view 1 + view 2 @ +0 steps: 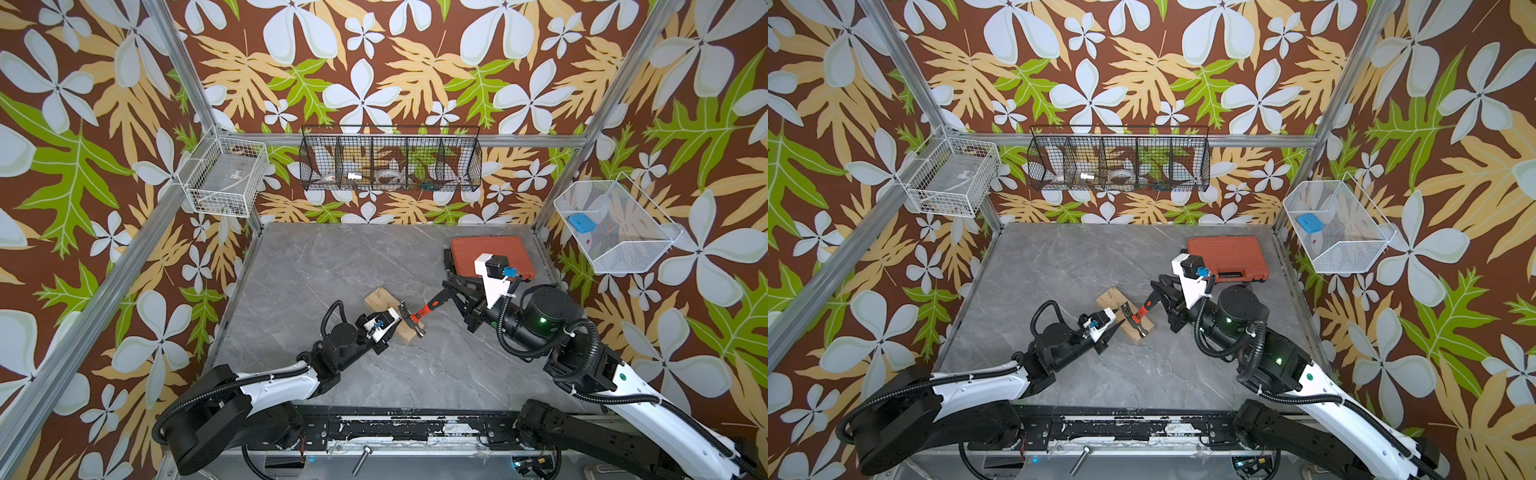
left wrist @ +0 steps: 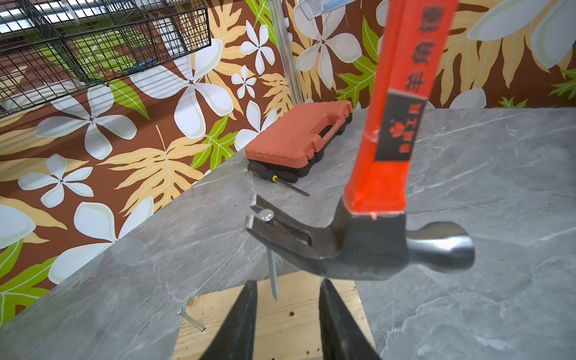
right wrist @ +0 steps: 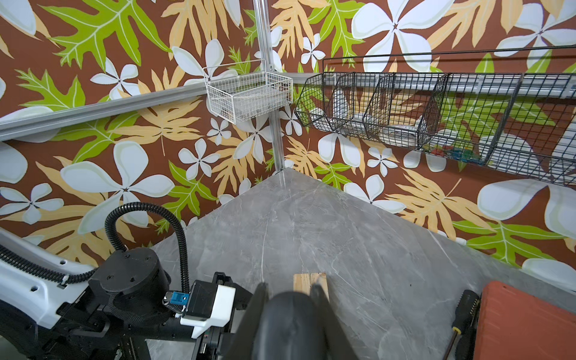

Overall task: Use a claw hammer to pull out a nail
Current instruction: Pick up the nail with the hammer.

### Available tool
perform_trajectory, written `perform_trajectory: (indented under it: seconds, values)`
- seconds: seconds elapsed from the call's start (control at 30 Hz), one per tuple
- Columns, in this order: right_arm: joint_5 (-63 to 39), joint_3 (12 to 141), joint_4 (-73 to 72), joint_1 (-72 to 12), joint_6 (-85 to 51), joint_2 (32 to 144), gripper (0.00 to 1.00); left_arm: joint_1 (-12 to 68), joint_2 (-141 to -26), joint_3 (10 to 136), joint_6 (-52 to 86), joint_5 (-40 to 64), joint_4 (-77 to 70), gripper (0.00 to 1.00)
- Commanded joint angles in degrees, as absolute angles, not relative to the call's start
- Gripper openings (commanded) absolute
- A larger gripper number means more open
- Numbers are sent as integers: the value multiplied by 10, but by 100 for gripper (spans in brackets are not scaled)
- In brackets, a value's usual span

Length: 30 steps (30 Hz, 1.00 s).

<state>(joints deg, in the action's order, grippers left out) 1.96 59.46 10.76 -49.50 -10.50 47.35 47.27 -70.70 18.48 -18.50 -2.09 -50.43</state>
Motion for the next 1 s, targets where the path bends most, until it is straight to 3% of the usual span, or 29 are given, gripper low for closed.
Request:
perform_trajectory:
  seconds: [0.0,0.53,0.8,0.97]
  values:
    - [19,599,57,-496,-117,472,0,473,-715,188,-199,-38,-544,35]
    - [4,596,51,-496,-125,464,0,473,-752,197,-207,-64,-552,24]
    - [3,589,59,-496,-125,460,0,474,-747,197,-227,-49,-548,5]
    - [2,590,75,-496,-121,464,0,478,-728,192,-248,-65,-548,0]
